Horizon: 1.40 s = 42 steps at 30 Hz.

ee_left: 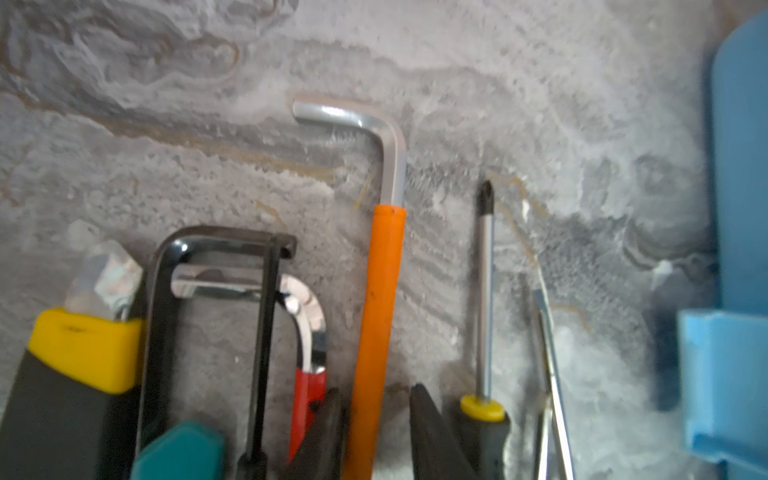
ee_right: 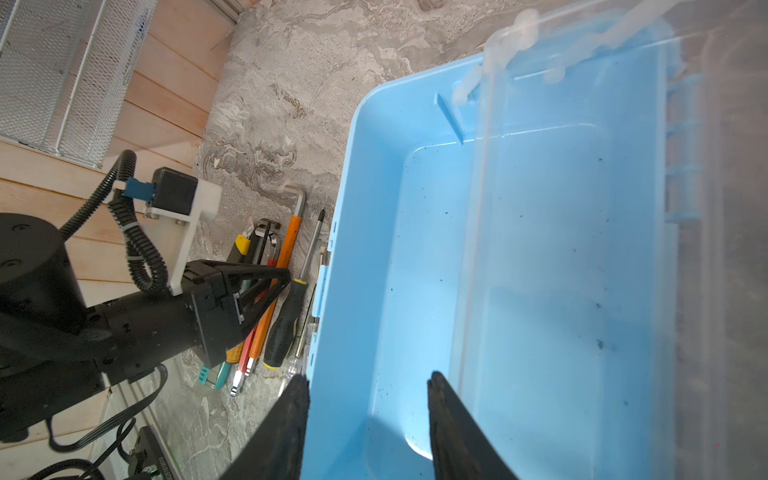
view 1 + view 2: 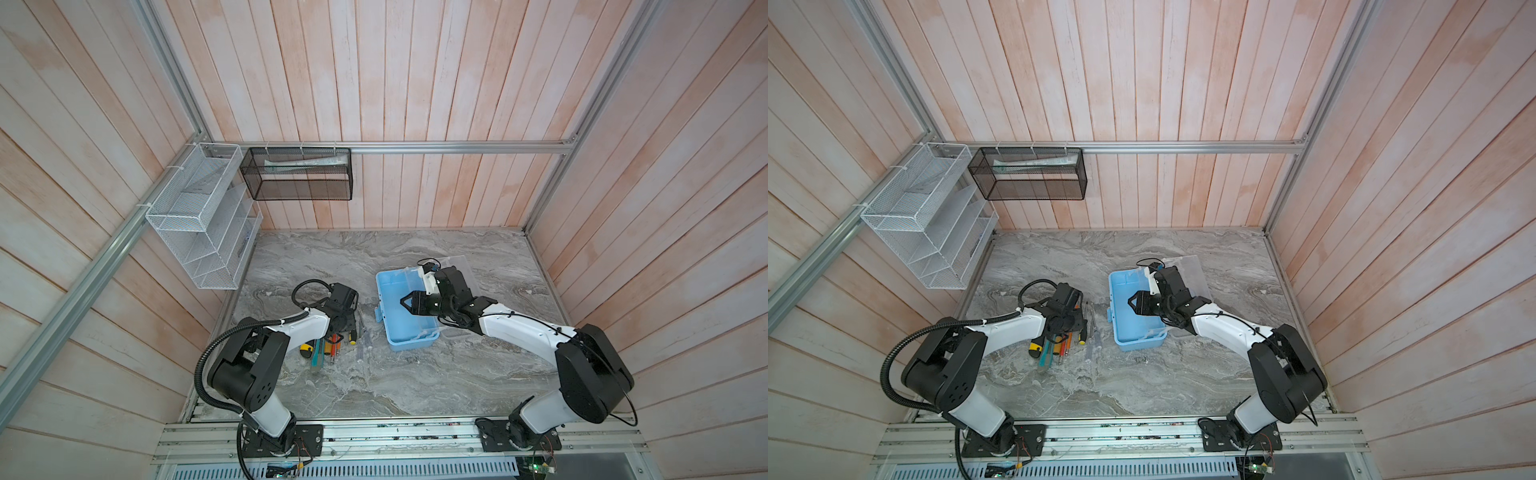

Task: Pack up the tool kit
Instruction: 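Lower the left gripper and grasp the orange-handled hex key, then carry the orange hex key over the box and release it inside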

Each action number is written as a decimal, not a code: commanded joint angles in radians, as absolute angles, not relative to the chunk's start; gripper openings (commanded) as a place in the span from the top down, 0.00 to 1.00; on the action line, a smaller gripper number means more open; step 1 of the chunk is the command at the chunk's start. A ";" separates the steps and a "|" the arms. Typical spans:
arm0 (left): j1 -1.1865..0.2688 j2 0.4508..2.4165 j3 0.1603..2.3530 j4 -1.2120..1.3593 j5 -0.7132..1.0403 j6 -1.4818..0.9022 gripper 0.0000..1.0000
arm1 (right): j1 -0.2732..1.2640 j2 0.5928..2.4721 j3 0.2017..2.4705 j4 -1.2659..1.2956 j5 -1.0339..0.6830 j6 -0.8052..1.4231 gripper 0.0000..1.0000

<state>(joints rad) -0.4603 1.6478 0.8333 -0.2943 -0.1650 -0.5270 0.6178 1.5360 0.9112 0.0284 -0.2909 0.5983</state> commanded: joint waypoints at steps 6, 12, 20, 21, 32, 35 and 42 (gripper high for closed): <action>-0.457 1.703 0.865 -0.348 -0.199 -0.530 0.81 | 0.597 1.562 0.882 0.057 -0.341 0.612 0.53; -0.457 1.712 0.870 -0.351 -0.199 -0.530 0.96 | 0.586 1.566 0.878 0.064 -0.357 0.614 0.53; -0.456 1.540 0.907 -0.401 -0.165 -0.534 1.00 | 0.569 1.549 0.873 0.105 -0.404 0.642 0.53; -0.457 1.511 0.914 -0.411 -0.158 -0.536 1.00 | 0.569 1.545 0.873 0.110 -0.402 0.642 0.53; -0.508 1.303 0.954 -0.189 0.100 -0.728 1.00 | 0.510 1.405 0.851 0.133 -0.399 0.692 0.55; -0.576 1.354 0.979 -0.087 0.106 -0.781 1.00 | 0.489 1.367 0.862 0.105 -0.388 0.681 0.55; -0.663 1.529 1.031 0.061 0.127 -0.838 1.00 | 0.469 1.332 0.845 0.094 -0.387 0.681 0.55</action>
<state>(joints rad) -0.6491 1.4837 0.9863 -0.0483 0.1066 -0.7959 0.4740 1.3434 0.8524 0.1020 -0.3939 0.6788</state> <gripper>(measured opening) 0.104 0.453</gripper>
